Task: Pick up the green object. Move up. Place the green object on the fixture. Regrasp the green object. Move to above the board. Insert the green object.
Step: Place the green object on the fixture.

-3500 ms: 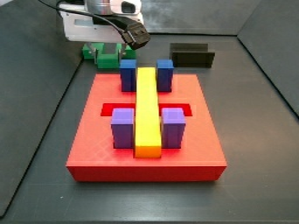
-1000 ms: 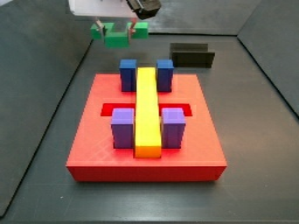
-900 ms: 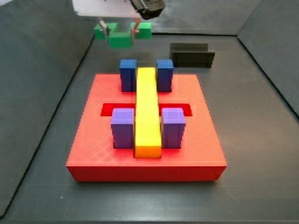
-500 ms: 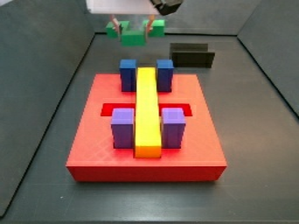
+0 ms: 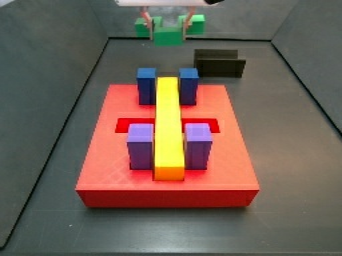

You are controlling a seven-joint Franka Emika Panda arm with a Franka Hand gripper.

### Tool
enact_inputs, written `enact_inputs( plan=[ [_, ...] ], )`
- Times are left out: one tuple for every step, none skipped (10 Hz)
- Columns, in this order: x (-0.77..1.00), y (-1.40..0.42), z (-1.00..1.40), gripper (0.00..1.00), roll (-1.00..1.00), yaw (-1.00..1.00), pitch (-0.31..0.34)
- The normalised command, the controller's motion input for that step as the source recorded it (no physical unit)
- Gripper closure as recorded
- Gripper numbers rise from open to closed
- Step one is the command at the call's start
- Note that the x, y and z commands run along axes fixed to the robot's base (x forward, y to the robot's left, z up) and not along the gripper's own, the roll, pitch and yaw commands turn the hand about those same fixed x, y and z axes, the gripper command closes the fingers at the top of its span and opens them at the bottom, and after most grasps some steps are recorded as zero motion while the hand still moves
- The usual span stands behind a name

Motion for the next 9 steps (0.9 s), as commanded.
enact_inputs(
  plan=[
    [1.0, -0.11, 0.18, 1.0, 0.0, -0.04, 0.009],
    [1.0, -0.08, 0.17, 1.0, 0.0, -0.04, 0.0],
    [1.0, -0.05, 0.13, 1.0, -0.01, -0.04, 0.0],
    [1.0, -0.04, 0.11, 1.0, 0.0, -0.03, 0.0],
    [1.0, -0.03, 0.1, 1.0, 0.0, -0.02, 0.0],
    [1.0, -0.03, 0.09, 1.0, 0.0, -0.02, 0.009],
    [1.0, -0.04, 0.11, 1.0, 0.0, -0.03, 0.011],
    [1.0, -0.04, 0.1, 1.0, 0.0, -0.03, 0.017],
    [1.0, -0.04, 0.1, 1.0, 0.0, -0.03, 0.017]
  ],
)
